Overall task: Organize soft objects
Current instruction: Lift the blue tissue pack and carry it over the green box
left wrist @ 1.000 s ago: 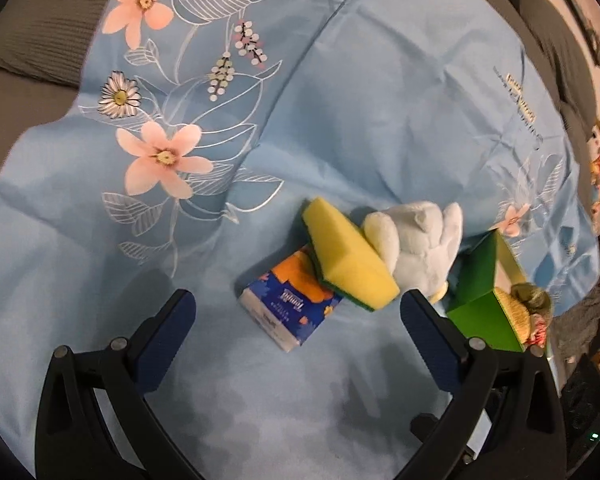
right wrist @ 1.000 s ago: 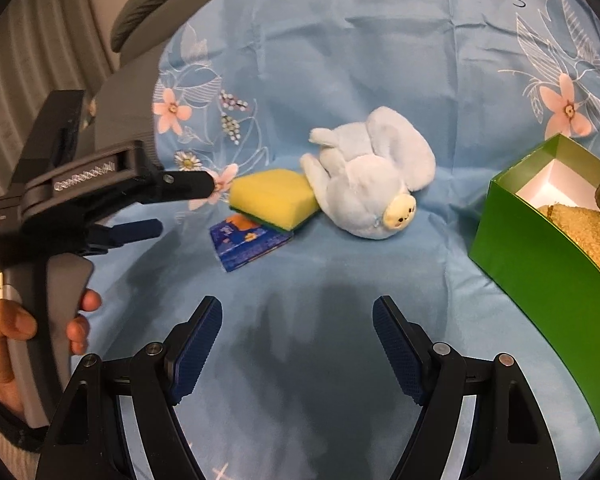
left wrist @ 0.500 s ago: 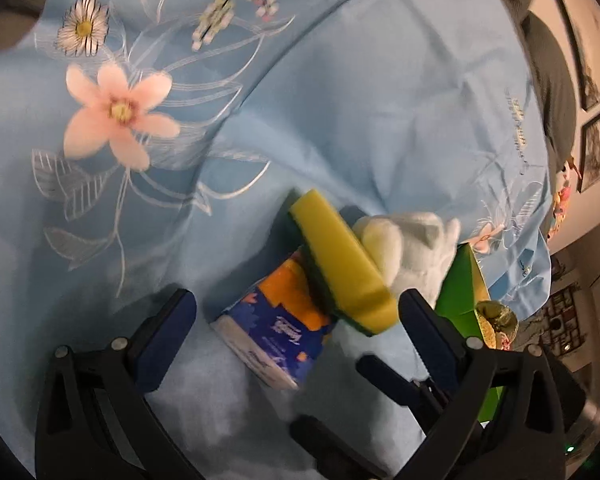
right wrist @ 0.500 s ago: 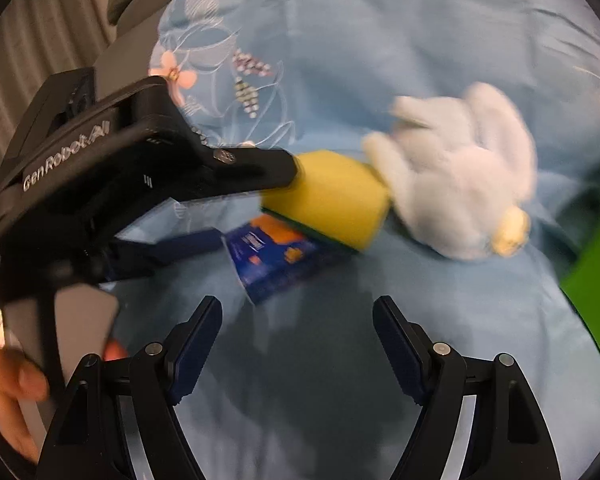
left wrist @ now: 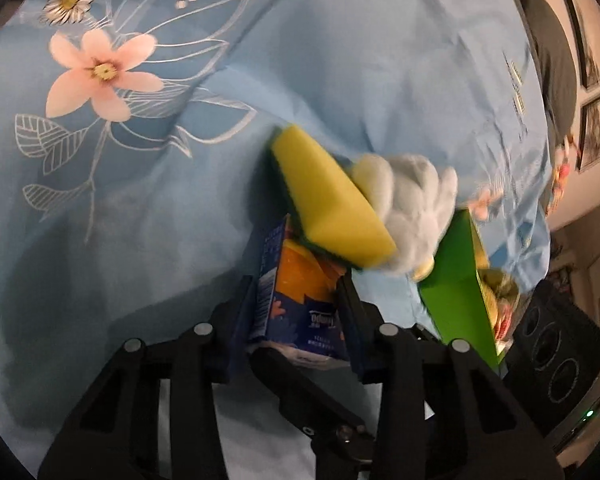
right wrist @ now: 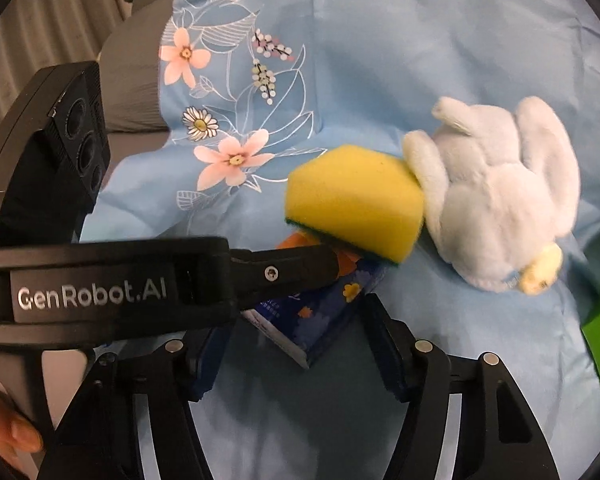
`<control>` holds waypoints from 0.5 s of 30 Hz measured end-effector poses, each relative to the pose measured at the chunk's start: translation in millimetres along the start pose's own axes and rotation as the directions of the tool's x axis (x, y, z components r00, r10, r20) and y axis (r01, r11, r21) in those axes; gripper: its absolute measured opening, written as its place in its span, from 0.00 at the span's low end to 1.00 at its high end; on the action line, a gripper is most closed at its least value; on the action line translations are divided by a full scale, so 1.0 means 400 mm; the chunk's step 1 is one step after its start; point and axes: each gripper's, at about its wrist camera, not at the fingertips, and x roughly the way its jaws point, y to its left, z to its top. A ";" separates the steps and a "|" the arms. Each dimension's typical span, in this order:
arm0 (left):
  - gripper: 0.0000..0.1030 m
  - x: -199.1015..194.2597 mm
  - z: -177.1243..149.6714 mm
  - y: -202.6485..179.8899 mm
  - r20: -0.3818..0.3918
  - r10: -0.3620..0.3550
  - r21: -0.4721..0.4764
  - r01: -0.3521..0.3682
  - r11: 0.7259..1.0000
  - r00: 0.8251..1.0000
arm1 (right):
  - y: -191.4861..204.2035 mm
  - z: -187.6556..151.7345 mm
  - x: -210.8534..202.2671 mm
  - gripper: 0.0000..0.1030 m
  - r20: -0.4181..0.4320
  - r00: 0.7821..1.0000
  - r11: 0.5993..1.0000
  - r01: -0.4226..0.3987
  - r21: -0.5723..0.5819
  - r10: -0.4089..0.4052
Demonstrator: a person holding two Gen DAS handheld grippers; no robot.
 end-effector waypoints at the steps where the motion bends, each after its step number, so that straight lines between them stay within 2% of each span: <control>1: 0.37 -0.001 -0.006 -0.011 -0.008 0.007 0.017 -0.007 1.000 1.000 | 0.001 -0.007 -0.009 0.63 0.004 1.000 1.000 0.000 -0.001 0.000; 5: 0.38 -0.009 -0.052 -0.099 -0.043 0.024 0.124 -0.018 0.992 0.999 | -0.015 -0.058 -0.086 0.63 0.057 0.998 1.000 -0.005 0.021 0.003; 9: 0.40 -0.017 -0.114 -0.221 -0.054 0.038 0.248 -0.024 0.969 0.998 | -0.060 -0.118 -0.194 0.63 0.114 0.993 0.998 -0.001 0.062 -0.006; 15: 0.40 -0.028 -0.170 -0.383 -0.032 -0.022 0.361 0.032 0.932 0.999 | -0.115 -0.157 -0.354 0.63 0.230 0.970 0.995 0.054 0.083 -0.072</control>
